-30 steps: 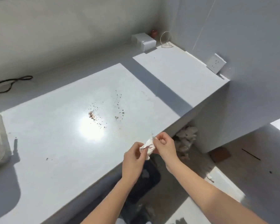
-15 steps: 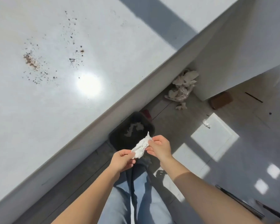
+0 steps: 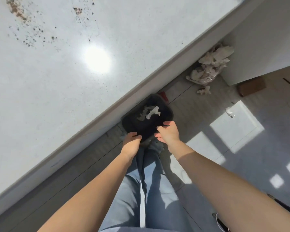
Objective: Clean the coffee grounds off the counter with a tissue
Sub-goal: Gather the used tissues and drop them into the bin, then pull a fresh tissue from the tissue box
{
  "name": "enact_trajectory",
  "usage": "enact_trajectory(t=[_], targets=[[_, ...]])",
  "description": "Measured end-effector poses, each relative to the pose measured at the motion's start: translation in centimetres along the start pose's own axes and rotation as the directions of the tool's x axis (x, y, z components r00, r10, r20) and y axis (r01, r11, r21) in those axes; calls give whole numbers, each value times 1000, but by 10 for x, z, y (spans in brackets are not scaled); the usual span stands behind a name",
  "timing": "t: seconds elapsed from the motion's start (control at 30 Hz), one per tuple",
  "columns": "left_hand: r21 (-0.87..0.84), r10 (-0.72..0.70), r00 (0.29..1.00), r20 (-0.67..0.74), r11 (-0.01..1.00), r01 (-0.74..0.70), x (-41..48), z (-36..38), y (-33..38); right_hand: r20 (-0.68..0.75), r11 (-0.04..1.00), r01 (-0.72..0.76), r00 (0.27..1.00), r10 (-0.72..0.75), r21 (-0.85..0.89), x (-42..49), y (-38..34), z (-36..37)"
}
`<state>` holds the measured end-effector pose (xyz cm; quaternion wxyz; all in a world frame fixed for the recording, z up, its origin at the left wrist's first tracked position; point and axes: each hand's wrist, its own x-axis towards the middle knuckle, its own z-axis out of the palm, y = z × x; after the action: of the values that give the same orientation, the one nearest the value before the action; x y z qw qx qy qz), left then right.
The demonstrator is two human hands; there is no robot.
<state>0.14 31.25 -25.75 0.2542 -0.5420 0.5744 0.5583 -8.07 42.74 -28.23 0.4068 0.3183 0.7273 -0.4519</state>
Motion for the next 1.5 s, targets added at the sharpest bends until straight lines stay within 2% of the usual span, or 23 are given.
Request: enact_trajectory(t=[0.17,0.37,0.47,0.57,0.7,0.87,0.97,1.07,1.17,1.27,1.33,1.37,1.43,1.5], targets=[[67,97,994,46,993,-100,-9,-9,17,-49,982,105,992,-114,-157,-9,-7,9],[99,120,989,89,987,-129,-31,-27,67,-68,885,395,904,-423,-246,-45,-35,-2],[167,175,963,207,963,-211,-65,-42,89,-66,788,561,803,-593,-251,-71,-55,-21],[286,257,903,343,888,-361,-103,-56,110,-107,649,695,653,-750,-310,-102,-81,-45],[244,429,825,368,812,-530,-159,-84,150,-53,436,808,454,-889,-396,-148,-128,-66],[221,676,663,321,627,-747,-237,-128,191,74,157,868,217,-973,-472,-222,-203,-50],[356,864,484,136,414,-838,-280,-173,213,105,22,880,81,-991,-475,-280,-240,-22],[583,961,276,-15,232,-779,-315,-233,221,121,-96,897,-47,-991,-431,-342,-265,17],[732,991,107,-82,133,-668,-340,-307,205,150,-197,907,-151,-977,-371,-402,-275,70],[856,991,-18,-134,106,-506,-362,-396,173,165,-263,920,-223,-961,-290,-466,-276,143],[889,976,-90,-198,140,-437,-374,-468,144,208,-320,923,-277,-938,-213,-516,-270,205],[895,968,-107,-225,162,-415,-380,-503,130,230,-347,922,-305,-924,-173,-539,-267,236],[895,963,-99,-250,191,-403,-385,-534,122,227,-372,920,-339,-913,-120,-560,-267,263],[881,943,-81,-323,269,-389,-389,-583,96,260,-405,912,-378,-888,-58,-587,-259,312]])
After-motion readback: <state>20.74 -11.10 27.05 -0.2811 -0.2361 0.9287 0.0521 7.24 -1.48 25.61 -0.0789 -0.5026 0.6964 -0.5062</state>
